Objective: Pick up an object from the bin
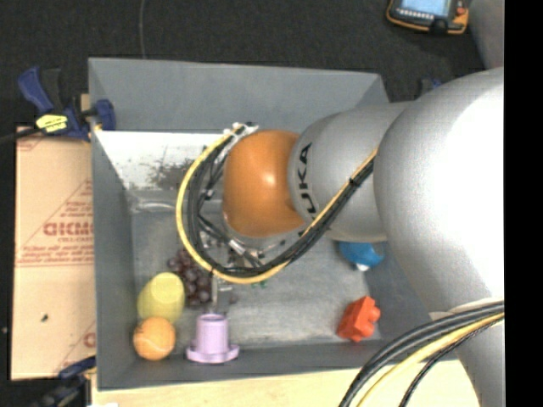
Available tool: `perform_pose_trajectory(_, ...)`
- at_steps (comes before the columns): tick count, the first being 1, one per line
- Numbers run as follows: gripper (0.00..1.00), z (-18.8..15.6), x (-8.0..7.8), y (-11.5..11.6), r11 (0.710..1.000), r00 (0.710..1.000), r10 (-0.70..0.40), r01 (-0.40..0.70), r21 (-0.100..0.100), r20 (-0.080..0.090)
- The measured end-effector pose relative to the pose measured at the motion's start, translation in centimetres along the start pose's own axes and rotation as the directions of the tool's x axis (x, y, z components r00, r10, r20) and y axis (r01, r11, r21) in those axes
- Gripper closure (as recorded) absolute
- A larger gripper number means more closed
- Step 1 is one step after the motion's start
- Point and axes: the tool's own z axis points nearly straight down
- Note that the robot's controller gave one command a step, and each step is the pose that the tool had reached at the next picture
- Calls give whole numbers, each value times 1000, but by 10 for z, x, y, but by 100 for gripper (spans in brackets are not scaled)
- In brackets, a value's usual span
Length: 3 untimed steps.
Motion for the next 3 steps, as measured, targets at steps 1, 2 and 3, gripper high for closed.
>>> perform_pose_trajectory(1,100,29,-5,-25,991,991,-133,133,3,15)
perform_pose_trajectory(2,100,29,-5,-25,991,991,-132,132,3,15)
perform_pose_trajectory(3,100,-69,5,-29,994,994,-112,112,3,11)
